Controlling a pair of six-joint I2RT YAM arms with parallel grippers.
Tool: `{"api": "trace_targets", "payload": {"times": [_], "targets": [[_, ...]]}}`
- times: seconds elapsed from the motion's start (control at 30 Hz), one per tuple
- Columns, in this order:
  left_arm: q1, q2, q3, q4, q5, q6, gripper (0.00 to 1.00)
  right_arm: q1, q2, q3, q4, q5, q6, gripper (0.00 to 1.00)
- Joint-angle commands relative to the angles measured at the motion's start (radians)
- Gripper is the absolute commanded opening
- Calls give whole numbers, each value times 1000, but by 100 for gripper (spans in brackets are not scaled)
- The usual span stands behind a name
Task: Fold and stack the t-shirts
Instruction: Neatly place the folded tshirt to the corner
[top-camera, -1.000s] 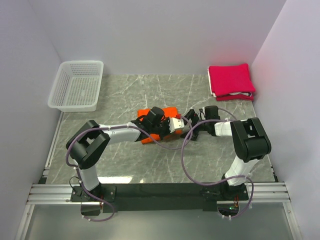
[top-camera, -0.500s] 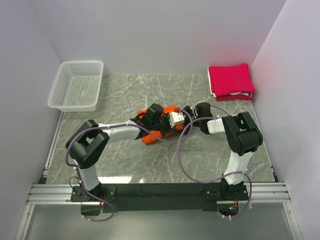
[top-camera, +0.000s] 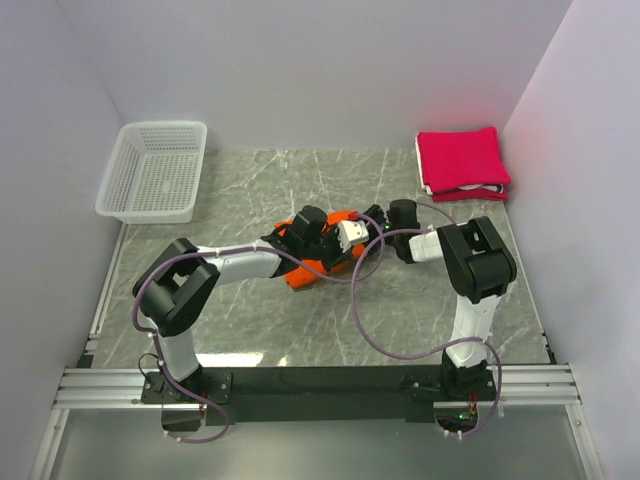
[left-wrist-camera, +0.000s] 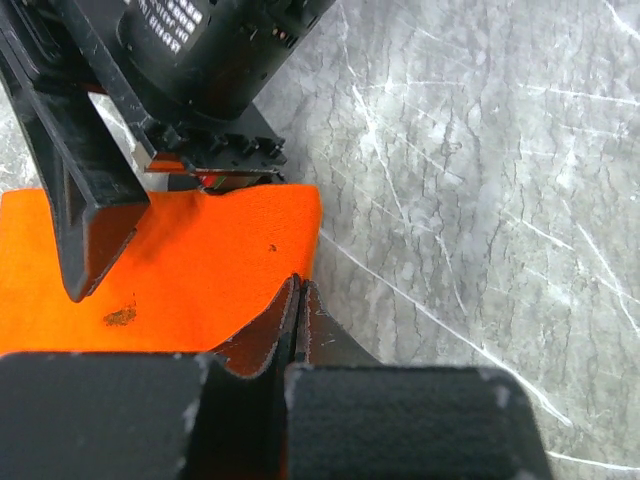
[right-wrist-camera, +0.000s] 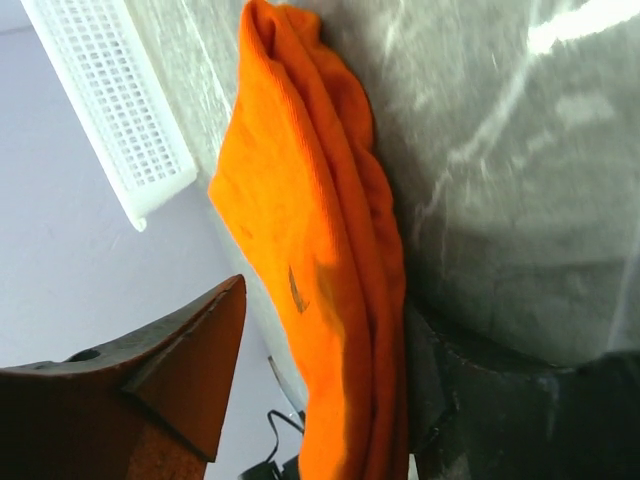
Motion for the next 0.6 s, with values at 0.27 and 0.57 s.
{"api": "trace_targets", "payload": {"times": [0.27, 0.57], "targets": [[9, 3, 45, 63, 42, -20, 1, 13, 88, 70, -51, 113, -113, 40], [127, -92, 77, -70, 117, -139, 28, 1, 9, 255, -310, 154, -442, 0]]}}
